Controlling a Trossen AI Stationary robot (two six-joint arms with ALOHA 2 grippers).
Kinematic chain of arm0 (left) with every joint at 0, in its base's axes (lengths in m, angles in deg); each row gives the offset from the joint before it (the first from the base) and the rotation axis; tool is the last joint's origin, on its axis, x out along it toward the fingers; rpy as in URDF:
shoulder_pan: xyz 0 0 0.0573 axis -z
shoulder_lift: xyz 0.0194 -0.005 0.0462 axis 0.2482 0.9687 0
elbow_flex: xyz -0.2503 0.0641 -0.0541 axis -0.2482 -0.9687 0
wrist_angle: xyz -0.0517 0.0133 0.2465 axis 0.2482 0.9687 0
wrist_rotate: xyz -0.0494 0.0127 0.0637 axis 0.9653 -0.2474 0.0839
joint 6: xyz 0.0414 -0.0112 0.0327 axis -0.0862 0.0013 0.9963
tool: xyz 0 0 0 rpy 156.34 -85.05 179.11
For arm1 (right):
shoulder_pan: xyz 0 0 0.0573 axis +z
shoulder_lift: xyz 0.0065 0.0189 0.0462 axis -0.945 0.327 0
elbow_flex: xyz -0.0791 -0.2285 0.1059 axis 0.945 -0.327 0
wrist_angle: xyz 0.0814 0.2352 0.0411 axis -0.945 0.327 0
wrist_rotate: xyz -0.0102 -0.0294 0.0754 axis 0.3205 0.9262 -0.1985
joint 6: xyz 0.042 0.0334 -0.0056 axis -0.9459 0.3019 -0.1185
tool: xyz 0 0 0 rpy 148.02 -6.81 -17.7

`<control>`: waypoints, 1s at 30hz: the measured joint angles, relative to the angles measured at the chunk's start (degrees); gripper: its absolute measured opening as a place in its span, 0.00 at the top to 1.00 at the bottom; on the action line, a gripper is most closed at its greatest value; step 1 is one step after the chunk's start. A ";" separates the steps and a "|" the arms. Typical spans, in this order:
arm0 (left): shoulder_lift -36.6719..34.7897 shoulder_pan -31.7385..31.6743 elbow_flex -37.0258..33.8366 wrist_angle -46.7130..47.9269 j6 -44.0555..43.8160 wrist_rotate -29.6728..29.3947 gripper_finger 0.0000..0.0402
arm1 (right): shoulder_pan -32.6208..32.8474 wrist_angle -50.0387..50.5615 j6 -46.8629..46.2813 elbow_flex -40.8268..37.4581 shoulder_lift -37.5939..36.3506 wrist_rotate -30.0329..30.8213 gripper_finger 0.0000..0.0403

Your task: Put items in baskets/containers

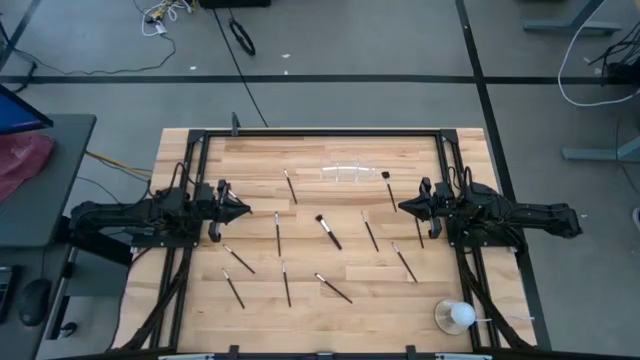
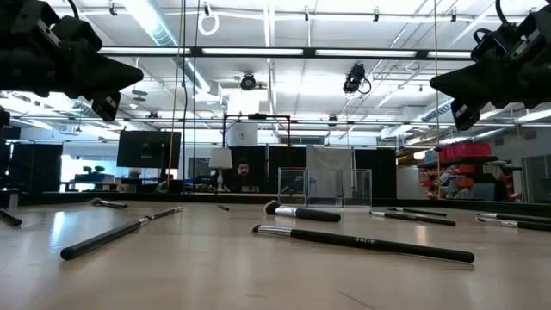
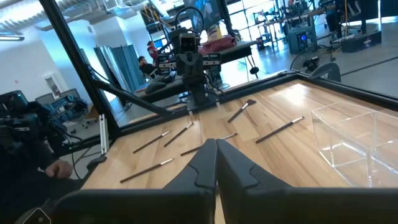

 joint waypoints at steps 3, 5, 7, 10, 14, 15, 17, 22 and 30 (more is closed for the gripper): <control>0.01 0.02 0.00 0.00 0.00 0.00 0.94 | -0.01 0.00 0.01 0.00 -0.01 0.00 0.97; -0.01 0.02 0.01 0.00 0.00 0.00 0.94 | 0.00 0.01 0.00 0.00 0.00 0.02 0.97; 0.00 0.01 -0.01 0.00 0.00 0.00 0.94 | 0.00 0.00 0.02 0.00 0.00 0.01 0.97; 0.00 0.01 0.00 0.00 0.00 0.00 0.94 | -0.01 0.01 0.33 0.00 -0.01 0.01 0.97; 0.00 0.00 0.01 0.00 0.00 0.00 0.94 | -0.09 -0.17 4.18 0.00 0.00 0.03 0.97; 0.01 0.00 0.01 0.00 0.00 0.00 0.94 | -0.09 -0.48 4.87 0.00 0.00 0.03 0.97; -0.01 0.02 0.01 0.00 0.00 0.00 0.94 | -0.09 -2.76 4.69 -0.03 0.02 0.16 0.97; 0.01 0.00 0.01 0.00 0.00 0.00 0.94 | -0.11 -16.40 0.28 -0.04 0.20 7.18 0.97; -0.01 0.01 0.01 0.00 0.00 0.00 0.94 | 1.24 -33.22 0.99 0.00 10.49 8.31 0.97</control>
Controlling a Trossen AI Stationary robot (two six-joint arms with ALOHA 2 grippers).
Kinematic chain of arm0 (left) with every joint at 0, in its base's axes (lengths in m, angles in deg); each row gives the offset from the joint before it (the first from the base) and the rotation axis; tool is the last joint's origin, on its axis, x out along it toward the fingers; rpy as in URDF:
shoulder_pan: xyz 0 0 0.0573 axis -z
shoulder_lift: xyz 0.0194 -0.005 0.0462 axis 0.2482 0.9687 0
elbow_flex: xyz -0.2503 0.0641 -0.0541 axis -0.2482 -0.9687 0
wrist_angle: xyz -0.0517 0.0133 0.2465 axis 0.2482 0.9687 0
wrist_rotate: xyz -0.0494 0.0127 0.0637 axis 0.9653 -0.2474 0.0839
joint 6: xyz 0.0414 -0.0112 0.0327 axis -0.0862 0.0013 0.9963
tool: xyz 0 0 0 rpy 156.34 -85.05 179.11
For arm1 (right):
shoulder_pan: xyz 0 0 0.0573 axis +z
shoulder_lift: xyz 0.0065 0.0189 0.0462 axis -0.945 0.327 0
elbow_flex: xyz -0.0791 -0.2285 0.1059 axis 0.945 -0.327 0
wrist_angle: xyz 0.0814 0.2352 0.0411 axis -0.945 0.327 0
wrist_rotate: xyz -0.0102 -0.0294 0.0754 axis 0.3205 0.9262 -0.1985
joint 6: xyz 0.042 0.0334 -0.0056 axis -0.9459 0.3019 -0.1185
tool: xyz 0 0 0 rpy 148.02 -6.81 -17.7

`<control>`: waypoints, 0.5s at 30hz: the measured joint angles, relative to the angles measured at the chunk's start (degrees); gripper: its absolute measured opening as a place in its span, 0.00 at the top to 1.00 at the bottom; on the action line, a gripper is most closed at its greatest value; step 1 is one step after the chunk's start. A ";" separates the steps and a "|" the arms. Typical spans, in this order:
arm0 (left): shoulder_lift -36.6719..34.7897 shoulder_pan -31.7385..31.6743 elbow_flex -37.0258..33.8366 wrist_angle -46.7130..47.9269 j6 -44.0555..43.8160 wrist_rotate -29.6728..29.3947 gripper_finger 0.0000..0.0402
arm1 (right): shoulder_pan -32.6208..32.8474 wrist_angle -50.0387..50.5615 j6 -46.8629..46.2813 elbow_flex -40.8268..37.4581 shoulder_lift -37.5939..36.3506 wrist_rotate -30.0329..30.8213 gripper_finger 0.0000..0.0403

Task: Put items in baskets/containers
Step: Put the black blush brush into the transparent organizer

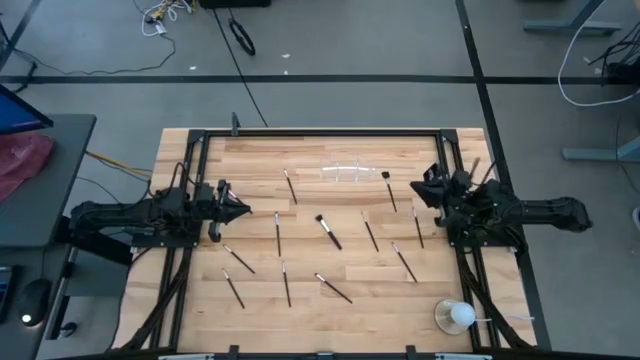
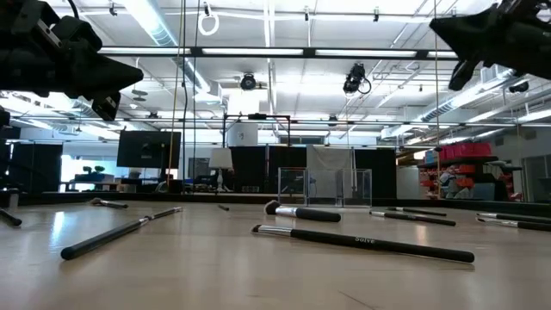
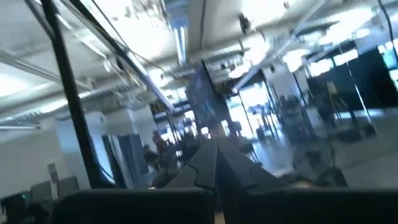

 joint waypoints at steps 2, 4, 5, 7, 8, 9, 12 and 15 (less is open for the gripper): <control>0.00 -0.01 0.01 0.01 0.00 0.00 0.94 | 0.70 -1.10 -0.15 0.52 4.89 2.48 0.97; 0.00 0.00 0.00 0.00 0.00 0.00 0.94 | 1.26 -1.14 -1.12 1.96 10.07 5.64 0.97; 0.01 -0.01 0.01 0.00 0.00 0.00 0.94 | 1.48 -0.96 -1.29 2.82 12.91 6.71 0.97; 0.02 -0.01 0.01 0.00 0.00 0.00 0.94 | 1.80 -0.84 -1.20 5.06 18.50 8.40 0.97; 0.00 0.00 0.01 0.00 0.00 0.00 0.94 | 1.92 -0.81 -0.79 6.20 21.35 8.75 0.97; 0.01 -0.01 0.01 0.02 0.00 0.00 0.94 | 1.93 -0.79 -0.37 7.35 24.18 9.14 0.97; 0.00 -0.01 0.00 0.00 0.00 0.00 0.94 | 1.90 1.09 0.35 11.11 31.72 9.34 0.94; 0.00 -0.01 -0.01 0.00 0.00 0.00 0.94 | 1.88 5.15 0.29 15.46 38.65 9.34 0.88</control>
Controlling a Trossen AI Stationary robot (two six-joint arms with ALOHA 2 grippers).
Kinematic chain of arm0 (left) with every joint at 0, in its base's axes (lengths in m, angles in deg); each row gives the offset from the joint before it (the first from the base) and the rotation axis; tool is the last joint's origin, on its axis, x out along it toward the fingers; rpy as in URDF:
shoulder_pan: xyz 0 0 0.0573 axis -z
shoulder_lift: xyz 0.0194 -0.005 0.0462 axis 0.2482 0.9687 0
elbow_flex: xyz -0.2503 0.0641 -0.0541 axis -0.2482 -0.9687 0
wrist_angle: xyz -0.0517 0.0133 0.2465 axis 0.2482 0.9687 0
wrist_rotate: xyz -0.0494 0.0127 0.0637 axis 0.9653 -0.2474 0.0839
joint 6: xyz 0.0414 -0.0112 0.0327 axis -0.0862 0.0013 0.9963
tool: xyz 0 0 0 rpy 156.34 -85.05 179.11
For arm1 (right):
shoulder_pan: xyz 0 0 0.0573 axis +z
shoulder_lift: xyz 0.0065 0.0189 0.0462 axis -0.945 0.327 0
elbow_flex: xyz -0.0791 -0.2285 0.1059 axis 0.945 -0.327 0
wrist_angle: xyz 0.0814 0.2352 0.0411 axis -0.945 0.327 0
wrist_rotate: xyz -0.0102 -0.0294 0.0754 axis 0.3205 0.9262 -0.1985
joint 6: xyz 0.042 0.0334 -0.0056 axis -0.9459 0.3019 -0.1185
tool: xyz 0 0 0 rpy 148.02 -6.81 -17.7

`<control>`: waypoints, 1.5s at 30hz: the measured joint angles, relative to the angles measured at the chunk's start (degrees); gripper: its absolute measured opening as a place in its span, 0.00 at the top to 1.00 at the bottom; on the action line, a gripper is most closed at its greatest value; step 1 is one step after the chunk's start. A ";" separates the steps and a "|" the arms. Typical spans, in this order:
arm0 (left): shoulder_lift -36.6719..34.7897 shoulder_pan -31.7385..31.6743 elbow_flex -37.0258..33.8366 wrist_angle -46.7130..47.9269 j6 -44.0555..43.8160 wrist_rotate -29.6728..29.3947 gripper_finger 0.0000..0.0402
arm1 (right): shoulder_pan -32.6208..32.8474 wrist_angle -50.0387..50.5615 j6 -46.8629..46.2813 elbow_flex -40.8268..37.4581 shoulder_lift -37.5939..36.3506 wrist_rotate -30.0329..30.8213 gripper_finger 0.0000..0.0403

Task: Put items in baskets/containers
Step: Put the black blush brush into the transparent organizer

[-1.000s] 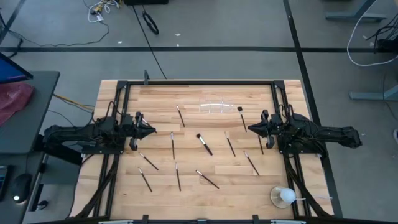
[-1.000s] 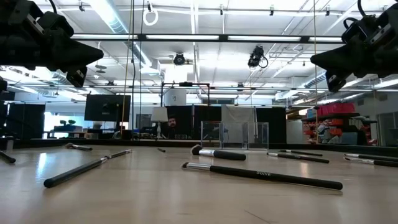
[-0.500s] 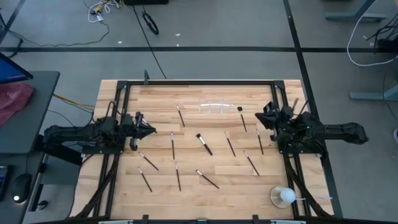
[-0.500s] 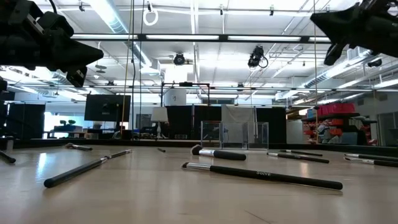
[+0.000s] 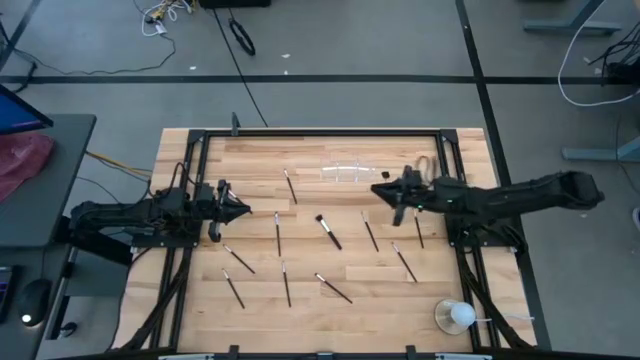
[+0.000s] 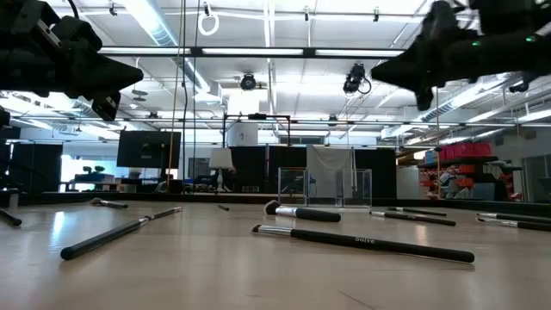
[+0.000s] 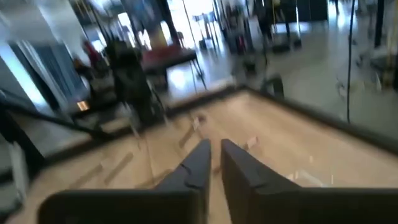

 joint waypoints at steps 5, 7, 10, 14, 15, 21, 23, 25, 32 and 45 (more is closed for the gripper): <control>0.00 0.02 0.00 0.00 0.00 0.00 0.94 | -0.02 10.53 -1.52 9.10 11.12 -1.92 0.70; 0.00 0.01 0.01 0.00 0.00 0.00 0.94 | -0.03 14.61 -2.45 13.19 16.00 -3.69 0.62; 0.00 0.02 0.02 0.00 0.00 0.00 0.94 | 0.08 20.89 -4.92 19.82 23.32 -5.15 0.50; 0.00 0.01 0.00 0.00 0.00 0.00 0.94 | 1.48 30.22 -7.81 29.10 33.60 -5.06 0.40; 0.00 0.00 0.01 0.00 0.00 0.00 0.94 | 2.09 32.24 -7.99 31.22 35.88 -5.12 0.40; 0.02 0.02 0.00 0.00 0.00 0.00 0.94 | 6.00 37.55 -10.29 40.79 47.64 -2.36 0.41; 0.02 0.00 0.00 0.00 0.00 0.00 0.94 | 7.47 37.48 -11.87 41.94 49.98 -0.26 0.43; 0.01 0.01 0.01 -0.02 0.00 -0.02 0.94 | 8.97 36.85 -13.29 42.09 51.65 2.27 0.45; 0.00 0.02 0.02 0.00 0.15 -0.59 0.94 | 13.08 32.99 -18.96 42.09 56.08 11.41 0.49; 0.02 0.01 0.00 0.02 0.20 -0.66 0.94 | 14.61 29.30 -23.52 42.21 64.94 18.04 0.50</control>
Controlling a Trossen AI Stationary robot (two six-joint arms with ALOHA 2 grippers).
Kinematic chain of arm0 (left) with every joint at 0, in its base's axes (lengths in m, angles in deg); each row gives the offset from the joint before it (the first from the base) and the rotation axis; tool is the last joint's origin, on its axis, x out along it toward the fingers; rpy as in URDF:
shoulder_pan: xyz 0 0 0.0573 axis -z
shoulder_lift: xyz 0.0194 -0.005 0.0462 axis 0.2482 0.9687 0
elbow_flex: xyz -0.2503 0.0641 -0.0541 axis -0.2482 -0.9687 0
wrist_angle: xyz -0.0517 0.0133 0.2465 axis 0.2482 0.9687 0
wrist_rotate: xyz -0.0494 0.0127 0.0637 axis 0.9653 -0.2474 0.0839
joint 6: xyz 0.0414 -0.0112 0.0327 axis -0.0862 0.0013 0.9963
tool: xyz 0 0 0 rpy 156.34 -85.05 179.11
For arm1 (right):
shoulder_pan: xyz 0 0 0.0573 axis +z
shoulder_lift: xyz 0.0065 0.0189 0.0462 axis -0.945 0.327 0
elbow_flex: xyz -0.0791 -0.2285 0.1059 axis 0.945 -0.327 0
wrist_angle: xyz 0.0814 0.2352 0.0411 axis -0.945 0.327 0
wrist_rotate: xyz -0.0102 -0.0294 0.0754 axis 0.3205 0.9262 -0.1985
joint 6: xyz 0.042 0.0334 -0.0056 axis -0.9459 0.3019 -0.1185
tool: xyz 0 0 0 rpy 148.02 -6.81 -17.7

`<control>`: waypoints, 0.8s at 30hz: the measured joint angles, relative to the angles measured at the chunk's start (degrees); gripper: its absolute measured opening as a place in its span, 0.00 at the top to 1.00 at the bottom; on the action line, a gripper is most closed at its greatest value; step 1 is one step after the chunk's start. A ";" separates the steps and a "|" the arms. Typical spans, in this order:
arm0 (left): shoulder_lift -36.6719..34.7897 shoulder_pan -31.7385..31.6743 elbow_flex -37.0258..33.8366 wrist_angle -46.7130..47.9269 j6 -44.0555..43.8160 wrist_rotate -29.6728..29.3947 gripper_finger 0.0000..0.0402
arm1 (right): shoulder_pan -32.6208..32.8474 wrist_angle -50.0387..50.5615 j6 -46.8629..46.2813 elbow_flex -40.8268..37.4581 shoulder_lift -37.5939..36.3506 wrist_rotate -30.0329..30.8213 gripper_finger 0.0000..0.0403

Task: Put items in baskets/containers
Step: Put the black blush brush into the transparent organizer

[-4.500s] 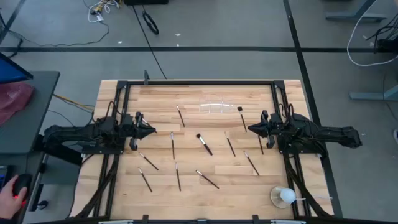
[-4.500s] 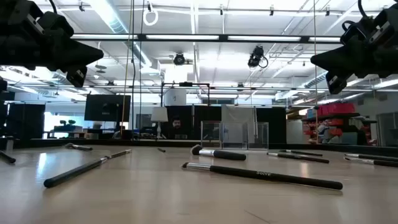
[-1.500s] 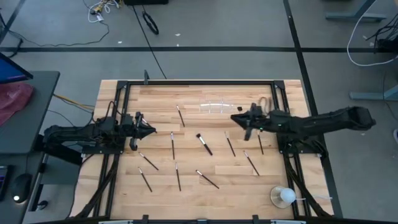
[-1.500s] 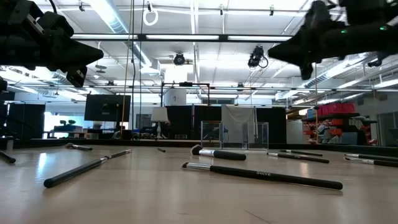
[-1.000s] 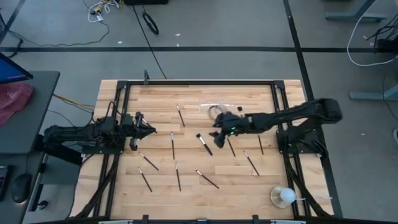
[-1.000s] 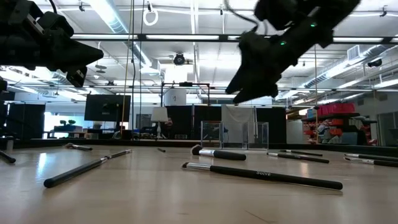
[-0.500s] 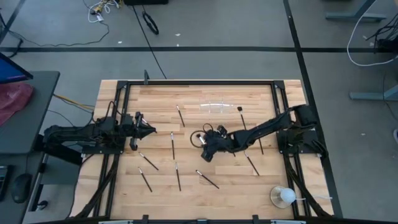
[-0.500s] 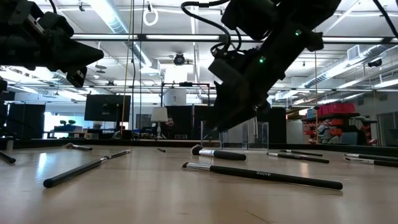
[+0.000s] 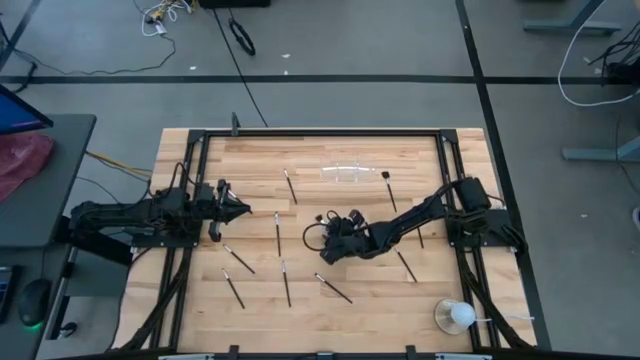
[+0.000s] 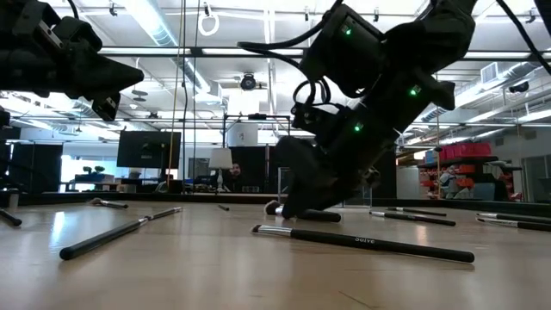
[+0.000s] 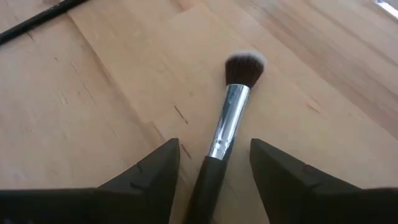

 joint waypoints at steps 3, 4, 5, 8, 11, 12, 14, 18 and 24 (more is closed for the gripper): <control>0.00 -0.02 0.01 0.01 0.04 -0.02 0.94 | 0.37 0.01 0.06 -0.63 0.53 0.24 0.56; 0.00 -0.01 0.01 0.06 0.20 -0.01 0.94 | 0.45 -0.23 -0.04 -1.08 0.53 0.08 0.59; 0.00 -0.01 0.01 0.13 0.44 -0.14 0.94 | 0.47 -0.45 -0.37 -1.63 0.55 0.13 0.62; 0.60 0.03 0.02 1.53 0.57 -3.15 0.94 | 0.41 -1.42 -1.98 -3.43 0.43 0.16 0.75; 2.91 -0.02 0.02 1.26 0.78 -5.11 0.94 | 0.42 -3.67 -2.12 -4.96 0.32 0.64 0.88; 3.89 -0.02 0.02 1.20 0.78 -5.56 0.94 | 0.45 -4.48 -1.51 -5.29 0.31 0.73 0.92; 6.24 -0.02 0.02 1.10 0.81 -5.97 0.94 | 0.45 -5.62 0.91 -5.55 0.27 0.68 0.92; 11.99 0.00 0.02 -0.92 1.90 -6.51 0.94 | -0.43 -11.30 7.47 -6.18 -1.21 -1.67 0.92; 21.38 0.05 0.02 -11.35 5.93 -4.24 0.85 | -3.16 -24.84 18.17 -6.16 -4.21 -6.11 0.92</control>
